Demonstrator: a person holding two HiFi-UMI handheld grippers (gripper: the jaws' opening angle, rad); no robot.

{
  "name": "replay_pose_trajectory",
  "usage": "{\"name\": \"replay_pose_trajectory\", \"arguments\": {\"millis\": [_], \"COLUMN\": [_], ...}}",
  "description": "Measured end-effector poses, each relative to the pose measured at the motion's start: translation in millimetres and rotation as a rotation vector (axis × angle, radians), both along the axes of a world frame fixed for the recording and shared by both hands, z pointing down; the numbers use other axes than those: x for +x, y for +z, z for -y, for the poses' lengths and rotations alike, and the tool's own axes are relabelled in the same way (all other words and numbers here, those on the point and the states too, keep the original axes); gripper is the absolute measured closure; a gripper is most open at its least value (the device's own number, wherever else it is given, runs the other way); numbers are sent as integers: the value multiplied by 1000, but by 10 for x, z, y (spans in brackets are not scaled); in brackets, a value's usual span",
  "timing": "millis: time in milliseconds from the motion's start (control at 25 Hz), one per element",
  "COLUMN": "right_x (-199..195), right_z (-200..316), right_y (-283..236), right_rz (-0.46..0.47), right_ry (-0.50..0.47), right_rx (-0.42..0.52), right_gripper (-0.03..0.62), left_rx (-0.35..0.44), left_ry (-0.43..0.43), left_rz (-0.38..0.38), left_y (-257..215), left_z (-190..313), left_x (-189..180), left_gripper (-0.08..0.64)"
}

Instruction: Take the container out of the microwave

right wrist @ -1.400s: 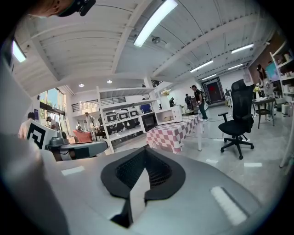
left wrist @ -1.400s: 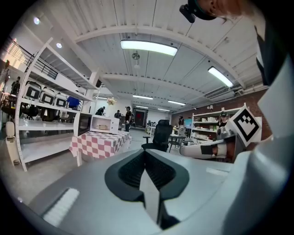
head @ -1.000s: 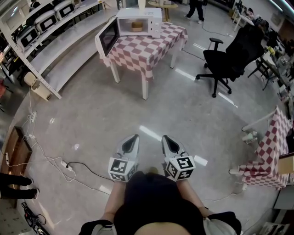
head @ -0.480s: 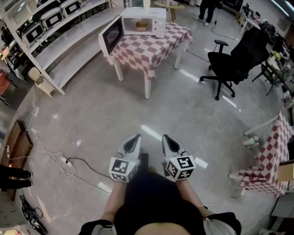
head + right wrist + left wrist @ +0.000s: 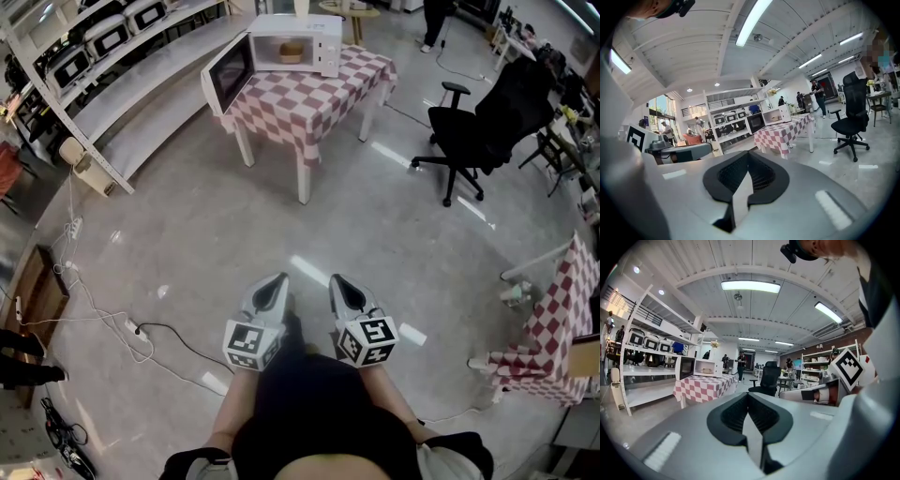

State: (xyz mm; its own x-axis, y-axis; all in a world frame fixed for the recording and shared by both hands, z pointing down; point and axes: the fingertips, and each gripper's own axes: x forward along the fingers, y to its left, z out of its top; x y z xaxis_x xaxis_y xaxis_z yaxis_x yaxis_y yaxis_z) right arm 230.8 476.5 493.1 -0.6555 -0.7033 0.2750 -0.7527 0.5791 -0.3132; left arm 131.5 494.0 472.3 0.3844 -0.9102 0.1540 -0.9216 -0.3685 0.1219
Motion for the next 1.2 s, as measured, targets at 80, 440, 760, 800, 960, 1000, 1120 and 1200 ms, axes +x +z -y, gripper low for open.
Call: {"name": "replay_pose_trajectory", "arguments": {"millis": [80, 440, 760, 800, 960, 1000, 1120, 1200], "right_x": [-20, -77, -204, -229, -344, -369, -447, -504], "right_z": [41, 313, 693, 750, 968, 1023, 1189, 1295], "right_y": [9, 49, 71, 69, 34, 25, -7, -21], "right_rz": [-3, -9, 0, 3, 9, 10, 11, 12], "right_ry": [-4, -2, 8, 9, 7, 8, 15, 18], "right_rx": [1, -9, -22, -24, -24, -24, -23, -24], "right_gripper": [592, 592, 592, 592, 592, 592, 592, 592], "left_rx": [-1, -7, -15, -16, -8, -6, -6, -5], "left_ry": [-3, -20, -28, -25, -19, -20, -17, -13], "left_rz": [-6, -9, -9, -7, -7, -9, -14, -16], "left_y": [19, 72, 97, 102, 35, 12, -16, -31], "left_z": [53, 353, 714, 770, 991, 1050, 1210, 1313], "left_x": [-26, -139, -314, -339, -434, -461, -547, -601], "left_gripper": [549, 550, 549, 549, 549, 549, 549, 550]}}
